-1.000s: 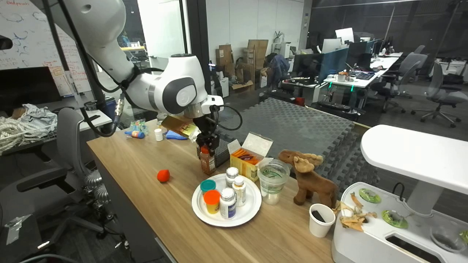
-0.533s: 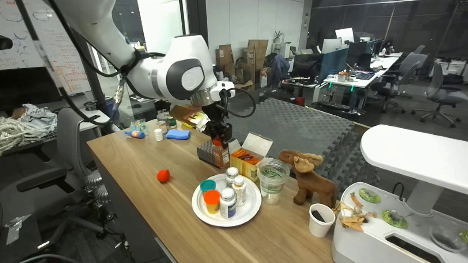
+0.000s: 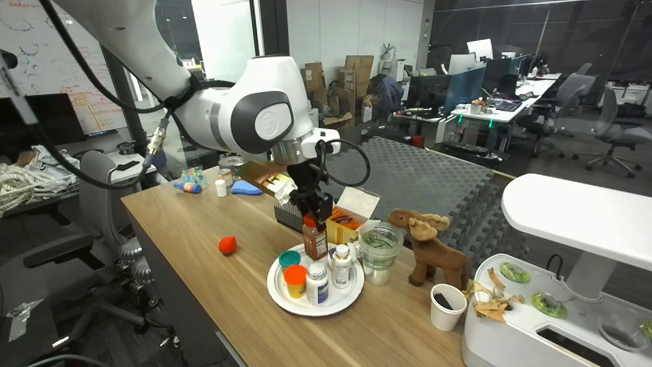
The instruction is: Pick up all the objects surrounding the white plate and arrange them on the plate
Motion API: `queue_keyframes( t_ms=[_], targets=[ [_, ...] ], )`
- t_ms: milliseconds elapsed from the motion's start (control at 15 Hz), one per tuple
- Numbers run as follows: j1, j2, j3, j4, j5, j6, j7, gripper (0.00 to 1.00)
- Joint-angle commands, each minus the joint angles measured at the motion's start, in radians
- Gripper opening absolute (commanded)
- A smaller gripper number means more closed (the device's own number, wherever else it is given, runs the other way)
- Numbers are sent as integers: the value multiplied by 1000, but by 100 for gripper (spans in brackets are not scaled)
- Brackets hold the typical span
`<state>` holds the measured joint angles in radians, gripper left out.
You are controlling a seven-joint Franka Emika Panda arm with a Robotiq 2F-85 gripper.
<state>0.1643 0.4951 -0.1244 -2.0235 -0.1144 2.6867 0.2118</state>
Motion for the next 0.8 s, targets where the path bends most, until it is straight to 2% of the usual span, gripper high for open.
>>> queue_keyframes(
  t_ms=[0, 467, 733],
  targets=[
    [-49, -46, 49, -44, 31, -10, -38, 24],
    [-105, -21, 126, -70, 96, 6, -96, 24],
    [-94, 4, 114, -84, 89, 40, -81, 24]
  ],
)
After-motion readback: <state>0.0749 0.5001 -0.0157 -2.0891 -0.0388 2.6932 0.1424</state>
